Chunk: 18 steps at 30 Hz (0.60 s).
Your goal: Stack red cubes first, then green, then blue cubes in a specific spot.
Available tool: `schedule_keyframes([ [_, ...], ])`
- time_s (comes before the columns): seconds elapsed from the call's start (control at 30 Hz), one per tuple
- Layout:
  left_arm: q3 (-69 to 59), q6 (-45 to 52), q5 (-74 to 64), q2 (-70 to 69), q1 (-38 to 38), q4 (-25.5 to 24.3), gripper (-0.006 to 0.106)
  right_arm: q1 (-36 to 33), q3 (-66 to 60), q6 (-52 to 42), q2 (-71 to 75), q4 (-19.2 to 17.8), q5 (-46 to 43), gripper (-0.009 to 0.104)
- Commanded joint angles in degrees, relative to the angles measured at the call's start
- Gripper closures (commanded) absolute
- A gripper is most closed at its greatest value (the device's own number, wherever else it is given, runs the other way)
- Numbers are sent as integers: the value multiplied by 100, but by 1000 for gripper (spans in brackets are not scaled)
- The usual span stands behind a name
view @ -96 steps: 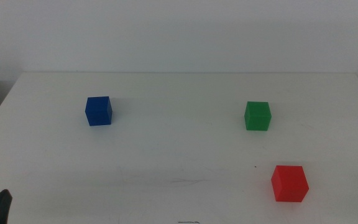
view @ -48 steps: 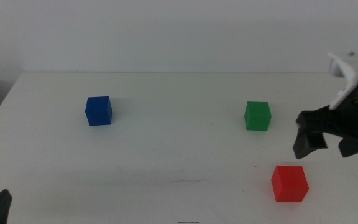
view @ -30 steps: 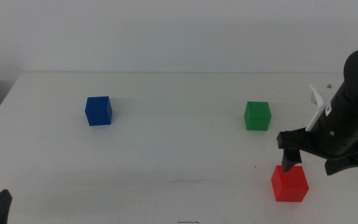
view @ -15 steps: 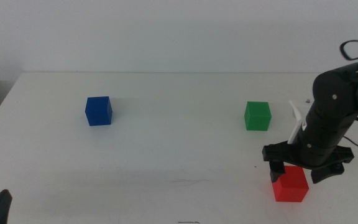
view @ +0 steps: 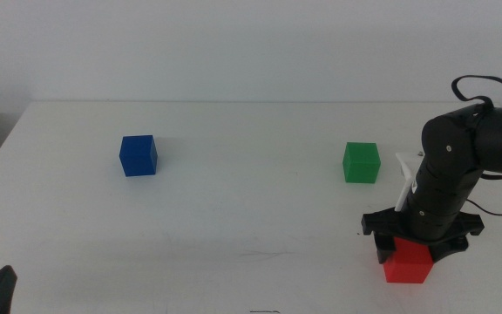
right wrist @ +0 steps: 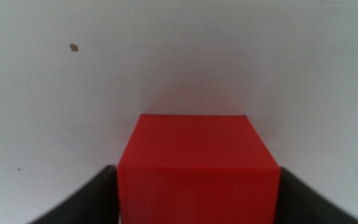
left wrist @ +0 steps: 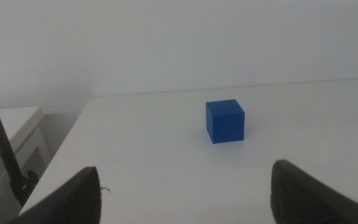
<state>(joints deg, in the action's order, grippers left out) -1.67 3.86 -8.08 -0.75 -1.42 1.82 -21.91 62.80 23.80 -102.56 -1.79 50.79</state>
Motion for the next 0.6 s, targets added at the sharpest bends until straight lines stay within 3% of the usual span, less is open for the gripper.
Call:
schedule_keyframes([
  [0.0, 15, -30, 436, -117, -11, 42, 7, -14, 122, 1, 214, -89, -53, 45],
  [0.07, 15, -30, 436, -117, -11, 42, 7, -14, 122, -34, 220, -89, 21, 58],
  [0.2, 15, -30, 436, -117, -11, 42, 7, -84, 359, -34, 343, -287, 395, 96],
  [0.57, 15, -30, 436, -117, -11, 42, 7, -777, 2282, 408, -155, -346, 1209, 96],
])
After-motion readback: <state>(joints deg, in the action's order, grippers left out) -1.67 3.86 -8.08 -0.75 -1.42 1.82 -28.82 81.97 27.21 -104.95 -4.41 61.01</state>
